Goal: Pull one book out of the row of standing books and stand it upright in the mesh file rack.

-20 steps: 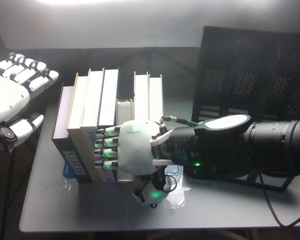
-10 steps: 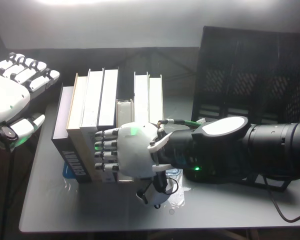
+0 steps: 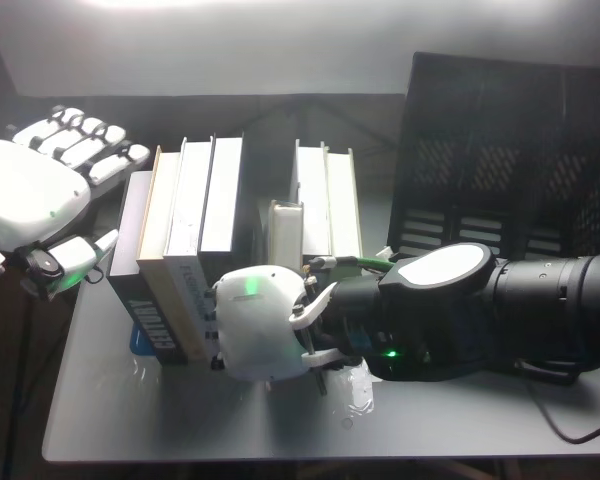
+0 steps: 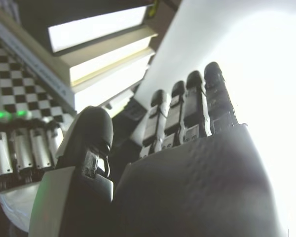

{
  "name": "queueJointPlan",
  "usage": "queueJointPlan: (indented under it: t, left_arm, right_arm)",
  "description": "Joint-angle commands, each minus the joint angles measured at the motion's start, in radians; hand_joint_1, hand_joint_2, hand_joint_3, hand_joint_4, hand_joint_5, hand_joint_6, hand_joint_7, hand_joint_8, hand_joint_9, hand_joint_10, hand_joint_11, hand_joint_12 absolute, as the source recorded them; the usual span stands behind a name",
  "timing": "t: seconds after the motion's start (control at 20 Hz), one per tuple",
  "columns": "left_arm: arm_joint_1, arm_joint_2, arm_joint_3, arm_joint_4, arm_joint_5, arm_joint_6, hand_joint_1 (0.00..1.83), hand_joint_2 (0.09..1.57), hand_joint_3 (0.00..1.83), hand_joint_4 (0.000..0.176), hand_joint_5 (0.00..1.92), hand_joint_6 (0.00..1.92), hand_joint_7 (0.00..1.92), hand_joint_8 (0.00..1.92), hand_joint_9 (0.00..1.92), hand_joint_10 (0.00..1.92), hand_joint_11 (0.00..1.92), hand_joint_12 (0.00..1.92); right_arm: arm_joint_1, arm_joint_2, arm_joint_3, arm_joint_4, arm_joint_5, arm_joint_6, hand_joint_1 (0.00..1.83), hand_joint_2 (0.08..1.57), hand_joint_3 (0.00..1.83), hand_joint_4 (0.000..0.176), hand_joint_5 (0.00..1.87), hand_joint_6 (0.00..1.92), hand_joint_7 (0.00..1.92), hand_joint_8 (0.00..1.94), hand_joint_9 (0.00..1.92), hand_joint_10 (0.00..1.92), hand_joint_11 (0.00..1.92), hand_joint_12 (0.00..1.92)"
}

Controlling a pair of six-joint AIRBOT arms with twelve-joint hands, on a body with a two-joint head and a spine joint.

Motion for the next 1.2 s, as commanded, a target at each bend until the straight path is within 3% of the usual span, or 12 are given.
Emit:
queueJointPlan:
  t: [0.0, 0.05, 0.1, 0.2, 0.25, 0.3, 0.35, 0.4, 0.65, 0.75, 0.9, 1.15]
  left_arm:
    - [-0.011, 0.004, 0.005, 0.008, -0.099, 0.003, 0.2, 1.57, 0.09, 0.058, 0.06, 0.01, 0.0, 0.0, 0.0, 0.0, 0.0, 0.0]
    - [-0.012, 0.004, 0.005, 0.009, -0.099, 0.003, 0.2, 1.57, 0.09, 0.058, 0.06, 0.01, 0.0, 0.0, 0.0, 0.0, 0.0, 0.0]
    - [-0.012, 0.004, 0.005, 0.009, -0.1, 0.003, 0.21, 1.57, 0.11, 0.06, 0.07, 0.01, 0.0, 0.0, 0.0, 0.0, 0.0, 0.0]
    - [-0.012, 0.004, 0.004, 0.009, -0.101, 0.002, 0.2, 1.57, 0.11, 0.069, 0.07, 0.01, 0.0, 0.0, 0.0, 0.0, 0.0, 0.0]
    - [-0.012, 0.004, 0.003, 0.009, -0.102, 0.002, 0.2, 1.57, 0.11, 0.068, 0.07, 0.01, 0.0, 0.0, 0.0, 0.0, 0.0, 0.0]
    - [-0.012, 0.004, 0.003, 0.008, -0.103, 0.002, 0.2, 1.57, 0.12, 0.063, 0.06, 0.01, 0.0, 0.0, 0.0, 0.0, 0.0, 0.0]
    - [-0.011, 0.004, 0.002, 0.005, -0.104, 0.002, 0.2, 1.57, 0.11, 0.066, 0.06, 0.01, 0.0, 0.0, 0.0, 0.0, 0.0, 0.0]
    - [-0.011, 0.004, 0.002, 0.005, -0.104, 0.002, 0.18, 1.57, 0.12, 0.066, 0.06, 0.0, 0.0, 0.0, 0.0, 0.0, 0.0, 0.0]
    - [-0.011, 0.006, -0.002, 0.0, -0.105, 0.002, 0.18, 1.57, 0.12, 0.069, 0.05, 0.0, 0.0, 0.0, 0.0, 0.0, 0.0, 0.0]
    - [-0.011, 0.007, -0.004, 0.0, -0.105, 0.002, 0.17, 1.57, 0.11, 0.068, 0.05, 0.0, 0.0, 0.0, 0.0, 0.0, 0.0, 0.0]
    - [-0.011, 0.011, -0.006, -0.001, -0.106, 0.002, 0.17, 1.57, 0.11, 0.072, 0.05, 0.0, 0.0, 0.0, 0.0, 0.0, 0.0, 0.0]
    - [-0.011, 0.013, -0.008, -0.002, -0.108, 0.002, 0.13, 1.57, 0.13, 0.064, 0.03, 0.0, 0.0, 0.0, 0.0, 0.0, 0.0, 0.0]
  right_arm:
    - [-0.003, 0.028, 0.006, 0.021, -0.061, 0.009, 1.28, 1.23, 0.0, 0.154, 1.22, 1.72, 1.35, 1.94, 1.25, 1.92, 1.19, 1.92]
    - [-0.003, 0.03, 0.006, 0.023, -0.061, 0.009, 1.28, 1.23, 0.0, 0.154, 1.22, 1.72, 1.35, 1.94, 1.25, 1.92, 1.19, 1.92]
    - [-0.003, 0.03, 0.004, 0.024, -0.061, 0.009, 1.33, 1.22, 0.0, 0.0, 0.88, 1.03, 1.0, 1.46, 0.86, 1.5, 0.85, 1.85]
    - [-0.003, 0.031, -0.003, 0.024, -0.061, 0.009, 1.36, 1.2, 0.0, 0.0, 0.88, 0.93, 0.91, 1.46, 0.81, 1.38, 0.79, 1.85]
    - [-0.003, 0.031, -0.008, 0.024, -0.061, 0.008, 1.36, 1.25, 0.0, 0.0, 0.86, 1.05, 0.9, 1.49, 0.77, 1.31, 0.68, 1.86]
    - [-0.003, 0.034, -0.015, 0.024, -0.061, 0.008, 1.28, 1.23, 0.0, 0.0, 0.96, 0.88, 0.92, 1.43, 0.95, 1.62, 0.86, 1.91]
    - [-0.003, 0.042, -0.022, 0.024, -0.061, 0.008, 1.28, 1.18, 0.0, 0.0, 1.09, 0.62, 0.98, 1.33, 1.08, 1.63, 0.99, 1.9]
    - [-0.003, 0.058, -0.038, 0.024, -0.059, 0.008, 1.37, 1.15, 0.0, 0.0, 0.94, 0.8, 1.0, 1.14, 0.8, 1.48, 0.69, 1.91]
    - [-0.002, 0.147, -0.118, 0.031, -0.012, 0.015, 1.37, 1.16, 0.0, 0.0, 0.79, 1.11, 1.02, 1.0, 0.77, 1.48, 0.52, 1.86]
    - [0.004, 0.182, -0.149, 0.03, 0.025, 0.037, 1.38, 1.12, 0.0, 0.0, 0.88, 1.11, 1.11, 0.73, 0.85, 1.35, 0.41, 1.81]
    - [0.022, 0.227, -0.183, 0.015, 0.058, 0.056, 1.38, 1.11, 0.0, 0.0, 0.88, 1.11, 1.11, 0.73, 0.85, 1.35, 0.4, 1.82]
    - [0.105, 0.29, -0.21, -0.253, 0.142, 0.357, 1.37, 1.12, 0.0, 0.0, 0.86, 1.1, 1.06, 0.84, 0.86, 1.35, 0.51, 1.78]
